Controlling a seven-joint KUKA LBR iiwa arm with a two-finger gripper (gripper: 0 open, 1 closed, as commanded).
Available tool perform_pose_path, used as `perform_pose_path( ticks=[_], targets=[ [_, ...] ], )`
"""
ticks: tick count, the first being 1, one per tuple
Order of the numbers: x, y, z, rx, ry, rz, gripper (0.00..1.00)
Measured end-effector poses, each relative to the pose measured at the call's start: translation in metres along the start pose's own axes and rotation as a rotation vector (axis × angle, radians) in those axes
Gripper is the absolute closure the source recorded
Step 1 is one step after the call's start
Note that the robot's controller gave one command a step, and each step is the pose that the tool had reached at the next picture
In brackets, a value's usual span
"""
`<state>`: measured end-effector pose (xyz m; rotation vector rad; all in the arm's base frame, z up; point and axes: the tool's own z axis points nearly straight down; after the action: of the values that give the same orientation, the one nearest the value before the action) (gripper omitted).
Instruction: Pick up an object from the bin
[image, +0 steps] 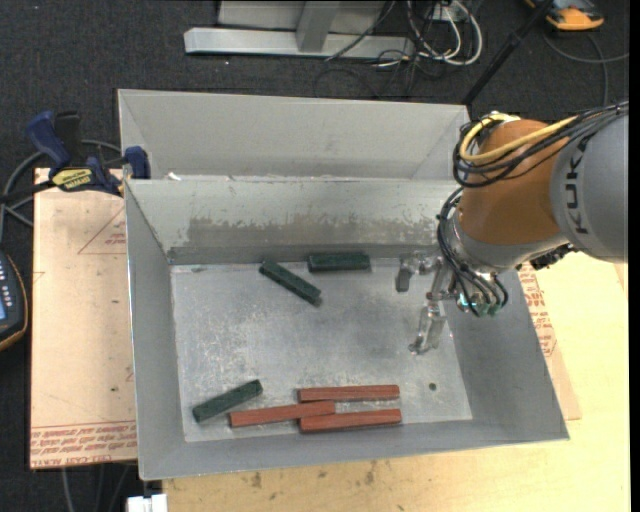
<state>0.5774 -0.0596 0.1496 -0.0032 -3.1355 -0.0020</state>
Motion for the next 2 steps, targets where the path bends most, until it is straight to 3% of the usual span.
perform_pose_path(
  ticks=[1,2],
  targets=[
    [0.033,0.077,0.082,-0.002,0.0,-0.124,0.0],
    [-0.077,0.163,0.047,-0.002,-0.019,-0.24,0.0]
  ],
)
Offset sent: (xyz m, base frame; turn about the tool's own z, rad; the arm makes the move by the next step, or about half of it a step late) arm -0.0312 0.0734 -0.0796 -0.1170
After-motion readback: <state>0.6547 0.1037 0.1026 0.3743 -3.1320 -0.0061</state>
